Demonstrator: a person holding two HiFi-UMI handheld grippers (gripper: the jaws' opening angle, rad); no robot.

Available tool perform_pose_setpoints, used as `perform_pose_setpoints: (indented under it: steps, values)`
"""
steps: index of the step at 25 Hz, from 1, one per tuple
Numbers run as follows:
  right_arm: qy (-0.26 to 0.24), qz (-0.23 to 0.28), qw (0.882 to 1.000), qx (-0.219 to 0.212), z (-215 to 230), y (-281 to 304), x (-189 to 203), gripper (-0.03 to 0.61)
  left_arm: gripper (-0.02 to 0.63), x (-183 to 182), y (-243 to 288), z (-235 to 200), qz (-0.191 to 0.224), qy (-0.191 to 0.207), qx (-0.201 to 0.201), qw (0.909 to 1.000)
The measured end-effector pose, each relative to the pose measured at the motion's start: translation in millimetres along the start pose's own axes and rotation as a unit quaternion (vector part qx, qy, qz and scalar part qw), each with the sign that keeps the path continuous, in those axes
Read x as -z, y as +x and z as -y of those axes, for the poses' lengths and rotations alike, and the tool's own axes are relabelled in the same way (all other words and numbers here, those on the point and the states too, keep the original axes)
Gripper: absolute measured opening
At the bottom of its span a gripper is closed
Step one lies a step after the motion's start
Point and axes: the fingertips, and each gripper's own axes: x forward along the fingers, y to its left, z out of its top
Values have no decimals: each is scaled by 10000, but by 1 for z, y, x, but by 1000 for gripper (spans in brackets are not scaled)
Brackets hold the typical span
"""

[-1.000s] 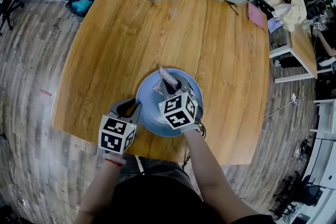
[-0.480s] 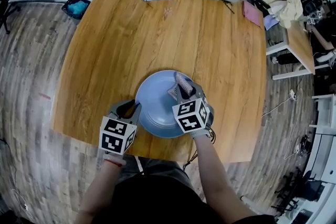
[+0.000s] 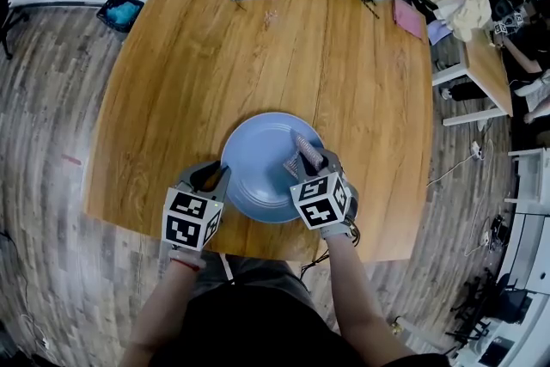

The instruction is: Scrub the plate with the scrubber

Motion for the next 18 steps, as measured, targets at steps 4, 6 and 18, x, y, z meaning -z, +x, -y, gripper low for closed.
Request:
perform_pose_setpoints:
  steps: [4, 6, 18]
  values:
    - [133, -110, 9998, -94, -6, -10, 12, 69, 71, -1, 0, 0, -1, -12, 34, 10000]
    - [166, -162, 9996, -177, -13, -15, 16, 69, 71, -1, 0, 0, 0, -16, 45, 10000]
    - [-174, -271, 9955, -896, -68, -28, 11, 69, 71, -1, -1, 0, 4, 12, 50, 10000]
